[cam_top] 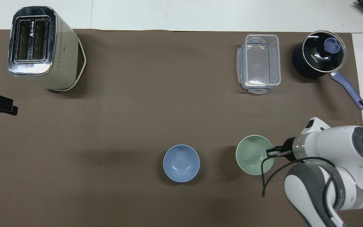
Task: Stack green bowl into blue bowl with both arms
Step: 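Lift the green bowl with the right gripper over the blue bowl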
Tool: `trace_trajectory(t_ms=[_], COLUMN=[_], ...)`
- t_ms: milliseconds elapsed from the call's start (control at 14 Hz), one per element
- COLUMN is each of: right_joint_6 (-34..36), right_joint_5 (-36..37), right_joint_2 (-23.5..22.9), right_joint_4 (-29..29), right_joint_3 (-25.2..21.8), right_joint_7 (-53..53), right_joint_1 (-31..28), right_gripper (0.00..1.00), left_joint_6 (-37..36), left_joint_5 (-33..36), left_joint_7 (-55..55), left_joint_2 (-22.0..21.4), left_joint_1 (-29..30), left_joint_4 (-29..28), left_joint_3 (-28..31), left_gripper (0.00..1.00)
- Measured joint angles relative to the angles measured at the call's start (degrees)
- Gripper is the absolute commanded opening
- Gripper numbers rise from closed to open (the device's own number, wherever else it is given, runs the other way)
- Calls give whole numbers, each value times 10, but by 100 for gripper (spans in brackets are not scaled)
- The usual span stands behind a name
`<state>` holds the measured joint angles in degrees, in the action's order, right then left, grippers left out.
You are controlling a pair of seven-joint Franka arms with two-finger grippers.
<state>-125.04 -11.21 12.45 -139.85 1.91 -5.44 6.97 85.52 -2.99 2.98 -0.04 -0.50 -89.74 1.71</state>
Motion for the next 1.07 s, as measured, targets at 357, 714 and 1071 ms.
trace_trajectory(t_ms=[357,714,1071], right_joint_6=[0,-2,-2], right_joint_5=[0,0,0], right_joint_2=[-4,-60,-101], right_joint_4=[37,94,113], right_joint_3=[5,8,5], right_joint_7=[185,309,330], right_joint_1=[137,231,250], right_gripper=[0,0,0], left_joint_6=[0,0,0], left_joint_5=[0,0,0], left_joint_7=[0,0,0], left_joint_2=[0,0,0], left_joint_1=[0,0,0], left_joint_4=[0,0,0], left_joint_3=[0,0,0], left_gripper=[100,100,100])
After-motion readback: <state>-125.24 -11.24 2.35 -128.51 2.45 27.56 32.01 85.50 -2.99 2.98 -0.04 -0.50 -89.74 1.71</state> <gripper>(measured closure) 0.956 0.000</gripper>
